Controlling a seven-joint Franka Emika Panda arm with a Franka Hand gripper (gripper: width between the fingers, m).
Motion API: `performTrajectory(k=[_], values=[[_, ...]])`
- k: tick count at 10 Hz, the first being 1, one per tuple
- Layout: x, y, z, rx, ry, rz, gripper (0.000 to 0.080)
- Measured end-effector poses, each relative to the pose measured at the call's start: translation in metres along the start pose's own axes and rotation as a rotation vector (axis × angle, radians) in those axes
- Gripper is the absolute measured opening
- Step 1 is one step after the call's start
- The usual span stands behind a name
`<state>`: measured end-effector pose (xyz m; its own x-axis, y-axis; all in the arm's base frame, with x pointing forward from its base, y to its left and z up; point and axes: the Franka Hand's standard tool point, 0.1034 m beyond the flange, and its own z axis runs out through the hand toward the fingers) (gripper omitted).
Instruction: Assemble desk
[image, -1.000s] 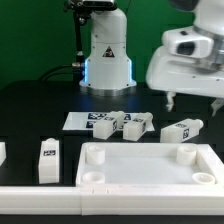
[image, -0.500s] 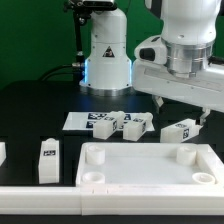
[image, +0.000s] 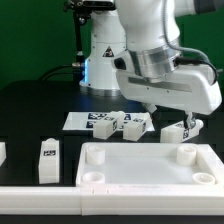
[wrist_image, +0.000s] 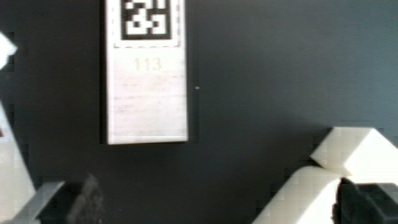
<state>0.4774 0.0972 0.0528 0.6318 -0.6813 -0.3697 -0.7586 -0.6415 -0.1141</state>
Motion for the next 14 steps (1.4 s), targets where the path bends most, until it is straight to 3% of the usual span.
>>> performTrajectory(k=[1, 4, 7, 8, 10, 12, 14], values=[[-0.01, 0.006, 0.001, -0.033, -0.111, 0.004, 0.0649], [-0.004, 0.015, 0.002, -0.056, -0.312, 0.012, 0.0649], [0.011, 0.01, 0.005, -0.047, -0.552, -0.053, 0.0649], [0.008, 0.016, 0.005, -0.063, -0.668, -0.043, 0.0649], [0.013, 0.018, 0.01, -0.066, -0.707, -0.037, 0.0649], [-0.003, 0.014, 0.023, -0.08, -0.716, -0.055, 0.0649], [-0.001, 0.015, 0.022, -0.078, -0.714, -0.052, 0.0649]])
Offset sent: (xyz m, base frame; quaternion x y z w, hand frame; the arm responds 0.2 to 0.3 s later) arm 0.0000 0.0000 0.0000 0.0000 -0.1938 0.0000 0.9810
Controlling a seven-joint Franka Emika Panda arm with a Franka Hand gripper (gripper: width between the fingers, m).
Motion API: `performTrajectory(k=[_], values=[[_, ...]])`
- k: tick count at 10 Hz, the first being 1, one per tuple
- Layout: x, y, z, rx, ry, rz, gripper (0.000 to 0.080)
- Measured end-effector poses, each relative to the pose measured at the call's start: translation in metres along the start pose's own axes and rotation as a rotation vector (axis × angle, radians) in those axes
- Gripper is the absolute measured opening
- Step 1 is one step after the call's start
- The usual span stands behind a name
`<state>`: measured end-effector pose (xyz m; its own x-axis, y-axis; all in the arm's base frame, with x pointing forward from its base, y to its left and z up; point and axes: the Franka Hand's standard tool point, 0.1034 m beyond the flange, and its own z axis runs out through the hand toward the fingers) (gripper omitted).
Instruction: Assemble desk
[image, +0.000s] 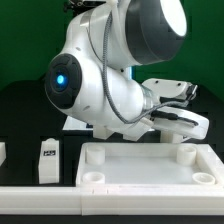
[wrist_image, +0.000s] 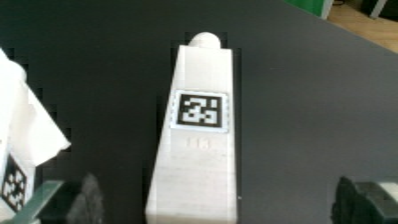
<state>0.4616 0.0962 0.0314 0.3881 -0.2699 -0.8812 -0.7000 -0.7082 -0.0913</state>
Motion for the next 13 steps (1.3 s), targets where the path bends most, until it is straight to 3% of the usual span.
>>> performTrajectory(k=[1, 3, 5, 6, 7, 9, 10, 11, 13], values=[[0.002, 0.0, 0.003, 0.001, 0.004, 0.013, 0.0649], [0.004, 0.002, 0.026, -0.014, 0.002, 0.059, 0.0649], [0.006, 0.002, 0.029, -0.016, -0.006, 0.06, 0.0649], [0.006, 0.002, 0.029, -0.016, -0.006, 0.061, 0.0522], [0.006, 0.002, 0.029, -0.016, -0.006, 0.061, 0.0522], [0.006, 0.002, 0.029, -0.015, -0.006, 0.06, 0.0281], [0.003, -0.001, 0.022, -0.01, 0.008, 0.053, 0.0281], [-0.009, -0.002, 0.006, -0.003, -0.001, 0.037, 0.0282], [-0.034, -0.02, -0.04, 0.009, 0.106, -0.038, 0.0282]])
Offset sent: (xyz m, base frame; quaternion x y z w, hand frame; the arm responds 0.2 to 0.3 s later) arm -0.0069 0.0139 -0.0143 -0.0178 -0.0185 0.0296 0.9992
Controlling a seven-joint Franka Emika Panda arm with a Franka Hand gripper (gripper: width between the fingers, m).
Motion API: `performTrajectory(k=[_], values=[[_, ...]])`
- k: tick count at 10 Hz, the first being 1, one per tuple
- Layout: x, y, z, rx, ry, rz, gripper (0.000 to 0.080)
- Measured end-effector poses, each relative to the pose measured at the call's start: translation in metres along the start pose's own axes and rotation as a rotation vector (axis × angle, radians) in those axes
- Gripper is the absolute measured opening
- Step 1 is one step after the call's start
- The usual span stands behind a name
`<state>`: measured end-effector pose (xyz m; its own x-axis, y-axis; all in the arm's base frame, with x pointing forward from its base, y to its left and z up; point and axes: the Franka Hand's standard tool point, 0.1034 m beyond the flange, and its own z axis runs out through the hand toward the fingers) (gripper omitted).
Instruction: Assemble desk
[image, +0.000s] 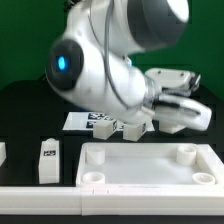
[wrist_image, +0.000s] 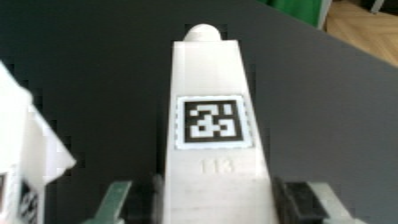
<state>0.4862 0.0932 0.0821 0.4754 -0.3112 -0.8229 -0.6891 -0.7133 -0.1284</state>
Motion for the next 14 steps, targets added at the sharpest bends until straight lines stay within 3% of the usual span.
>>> performTrajectory(k=[1, 3, 4, 5, 7, 8, 9, 11, 12, 14], values=[[-0.002, -0.007, -0.01, 0.007, 0.086, -0.022, 0.0282], [0.001, -0.008, -0.004, 0.016, 0.201, -0.021, 0.0282], [0.005, -0.014, -0.009, 0.031, 0.3, -0.031, 0.0284], [-0.001, -0.016, -0.015, 0.019, 0.334, -0.05, 0.0284], [-0.025, -0.044, -0.081, -0.012, 0.476, -0.211, 0.0284], [-0.027, -0.056, -0.089, -0.005, 0.553, -0.208, 0.0284], [-0.028, -0.061, -0.078, 0.009, 0.609, -0.183, 0.0284], [-0.026, -0.063, -0.08, 0.039, 0.745, -0.197, 0.0284], [-0.027, -0.065, -0.083, 0.022, 0.789, -0.231, 0.0284], [-0.032, -0.077, -0.119, -0.133, 0.936, -0.41, 0.0284]])
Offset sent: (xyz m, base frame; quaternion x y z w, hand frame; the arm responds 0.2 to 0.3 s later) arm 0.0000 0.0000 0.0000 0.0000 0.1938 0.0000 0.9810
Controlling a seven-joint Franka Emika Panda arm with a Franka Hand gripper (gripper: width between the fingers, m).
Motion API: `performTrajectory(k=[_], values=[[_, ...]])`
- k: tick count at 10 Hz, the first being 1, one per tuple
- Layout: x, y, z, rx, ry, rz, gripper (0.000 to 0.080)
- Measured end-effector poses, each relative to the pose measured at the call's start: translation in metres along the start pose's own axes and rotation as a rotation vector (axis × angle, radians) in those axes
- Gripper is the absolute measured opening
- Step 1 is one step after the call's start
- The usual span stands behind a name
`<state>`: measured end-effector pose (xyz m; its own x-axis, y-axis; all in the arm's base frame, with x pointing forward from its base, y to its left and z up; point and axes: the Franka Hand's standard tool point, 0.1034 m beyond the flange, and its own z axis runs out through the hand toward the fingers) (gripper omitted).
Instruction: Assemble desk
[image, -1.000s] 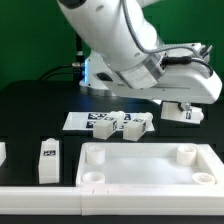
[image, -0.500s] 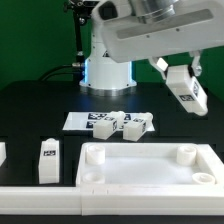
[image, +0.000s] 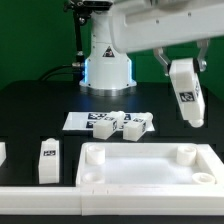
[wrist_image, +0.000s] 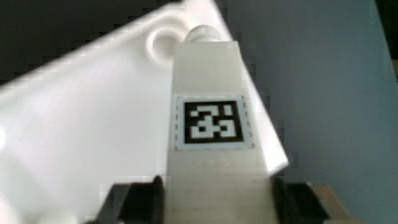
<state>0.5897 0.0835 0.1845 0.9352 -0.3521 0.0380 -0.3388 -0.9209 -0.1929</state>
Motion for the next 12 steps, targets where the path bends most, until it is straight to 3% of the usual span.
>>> performTrajectory(k=[1, 2, 3, 4, 5, 6, 8, 11, 12], values=[[0.007, -0.014, -0.005, -0.025, 0.082, -0.083, 0.0284], [0.001, -0.017, -0.001, 0.013, 0.171, -0.026, 0.0284], [-0.007, -0.012, 0.004, 0.012, 0.185, -0.033, 0.0284], [-0.003, -0.019, 0.002, 0.041, 0.253, -0.026, 0.0284], [-0.006, -0.027, 0.005, 0.055, 0.296, -0.041, 0.0284], [-0.008, -0.047, 0.014, 0.047, 0.358, -0.13, 0.0284], [-0.012, -0.067, 0.023, 0.036, 0.411, -0.231, 0.0284], [-0.007, -0.058, 0.023, 0.018, 0.406, -0.248, 0.0284], [0.002, -0.043, 0.023, -0.02, 0.4, -0.334, 0.0284]])
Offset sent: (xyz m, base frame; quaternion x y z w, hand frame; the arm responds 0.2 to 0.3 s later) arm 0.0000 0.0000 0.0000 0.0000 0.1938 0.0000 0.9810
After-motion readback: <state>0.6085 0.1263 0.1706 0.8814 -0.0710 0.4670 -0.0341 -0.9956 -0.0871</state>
